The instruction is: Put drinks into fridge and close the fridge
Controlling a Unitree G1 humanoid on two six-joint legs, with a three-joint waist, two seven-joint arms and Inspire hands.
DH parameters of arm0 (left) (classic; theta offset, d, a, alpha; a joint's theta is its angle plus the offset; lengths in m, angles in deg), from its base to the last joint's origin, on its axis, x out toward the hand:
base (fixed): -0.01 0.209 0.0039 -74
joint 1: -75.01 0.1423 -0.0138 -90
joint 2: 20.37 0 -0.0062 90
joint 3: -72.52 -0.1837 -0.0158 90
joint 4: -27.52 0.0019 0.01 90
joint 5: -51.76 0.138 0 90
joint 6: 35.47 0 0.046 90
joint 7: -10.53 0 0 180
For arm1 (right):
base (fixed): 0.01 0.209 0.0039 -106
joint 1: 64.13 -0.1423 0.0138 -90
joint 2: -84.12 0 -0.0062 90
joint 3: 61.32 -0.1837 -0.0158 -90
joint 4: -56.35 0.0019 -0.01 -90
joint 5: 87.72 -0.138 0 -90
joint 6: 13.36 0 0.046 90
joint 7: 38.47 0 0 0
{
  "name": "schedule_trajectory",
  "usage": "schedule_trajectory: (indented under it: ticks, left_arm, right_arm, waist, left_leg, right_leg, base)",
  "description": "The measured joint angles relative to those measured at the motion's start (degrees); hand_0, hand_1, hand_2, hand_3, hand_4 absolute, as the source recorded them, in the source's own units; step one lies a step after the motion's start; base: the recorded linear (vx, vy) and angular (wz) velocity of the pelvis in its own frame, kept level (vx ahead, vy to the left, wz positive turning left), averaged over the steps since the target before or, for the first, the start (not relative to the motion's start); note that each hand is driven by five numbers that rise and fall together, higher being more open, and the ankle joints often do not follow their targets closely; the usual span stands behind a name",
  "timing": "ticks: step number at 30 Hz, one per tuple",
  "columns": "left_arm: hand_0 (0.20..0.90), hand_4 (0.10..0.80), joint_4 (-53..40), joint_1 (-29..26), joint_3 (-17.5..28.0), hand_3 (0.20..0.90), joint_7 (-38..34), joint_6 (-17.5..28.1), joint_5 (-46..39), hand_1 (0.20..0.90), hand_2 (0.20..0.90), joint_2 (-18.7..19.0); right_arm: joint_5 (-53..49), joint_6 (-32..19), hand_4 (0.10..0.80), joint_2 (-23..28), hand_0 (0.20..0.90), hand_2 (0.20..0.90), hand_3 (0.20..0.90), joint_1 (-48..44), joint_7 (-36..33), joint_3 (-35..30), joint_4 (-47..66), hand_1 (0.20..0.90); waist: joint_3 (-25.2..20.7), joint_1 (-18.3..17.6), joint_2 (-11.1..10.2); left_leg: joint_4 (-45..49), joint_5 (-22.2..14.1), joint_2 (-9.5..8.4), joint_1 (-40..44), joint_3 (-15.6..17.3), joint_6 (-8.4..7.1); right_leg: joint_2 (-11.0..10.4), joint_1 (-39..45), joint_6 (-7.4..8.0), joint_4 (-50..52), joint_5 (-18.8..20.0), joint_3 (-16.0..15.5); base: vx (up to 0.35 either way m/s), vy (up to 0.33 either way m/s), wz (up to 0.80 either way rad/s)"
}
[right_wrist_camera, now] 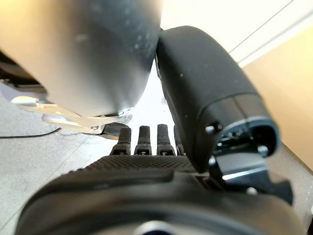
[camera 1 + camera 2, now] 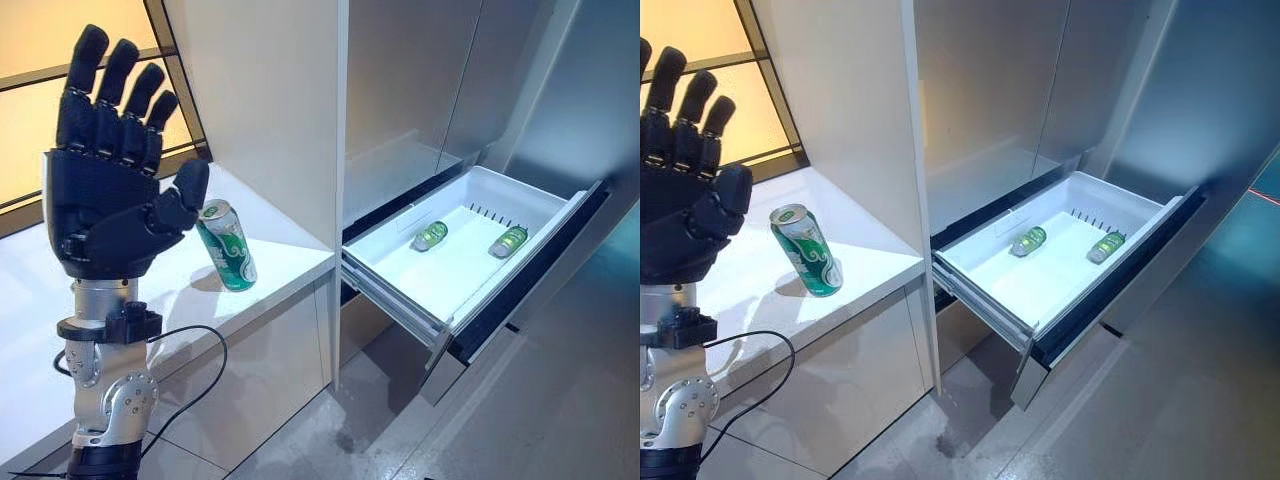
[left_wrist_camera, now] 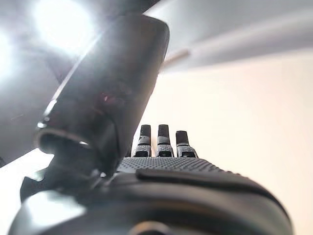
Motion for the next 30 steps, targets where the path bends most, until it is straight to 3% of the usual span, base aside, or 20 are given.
schedule_trajectory:
  ticks: [6, 20, 30]
  left_arm:
    - [0.9, 0.8, 4.3, -0.2, 0.2, 0.9, -6.9, -0.4, 3.7, 0.9, 0.9, 0.3]
    - [0.9, 0.8, 8.8, -0.2, 2.0, 0.9, -2.6, -11.0, 1.0, 0.9, 0.9, 1.0]
    - [0.9, 0.8, 12.8, -0.2, 1.9, 0.9, -0.2, -17.6, 1.2, 0.9, 0.9, 3.5]
  right_arm:
    - [0.0, 1.0, 0.8, 0.1, 0.9, 0.9, 0.9, 0.0, 0.0, 0.0, 0.6, 0.9]
    - [0.0, 3.8, 0.8, 0.2, 0.9, 0.9, 0.9, -0.4, -0.1, -1.1, 1.6, 0.9]
    - [0.0, 4.0, 0.8, 0.3, 0.9, 0.9, 0.9, -0.5, -0.1, -1.5, 1.6, 0.9]
  waist:
    - [0.0, 0.0, 0.6]
    - [0.4, -0.1, 1.2]
    - [0.7, -0.1, 1.4]
  left_leg:
    - [0.0, 0.0, 0.04, 0.0, 0.0, 0.0]
    - [0.0, 0.0, 0.03, 0.1, 0.0, 0.0]
    - [0.0, 0.0, 0.05, 0.2, 0.0, 0.0]
  right_leg:
    - [0.0, 0.0, -0.01, 0.0, 0.0, 0.0]
    - [0.0, 0.1, -0.01, 0.0, 0.0, 0.0]
    - [0.0, 0.2, -0.01, 0.0, 0.0, 0.0]
  base:
    - [0.0, 0.0, 0.0]
    - [0.0, 0.0, 0.0]
    - [0.0, 0.0, 0.0]
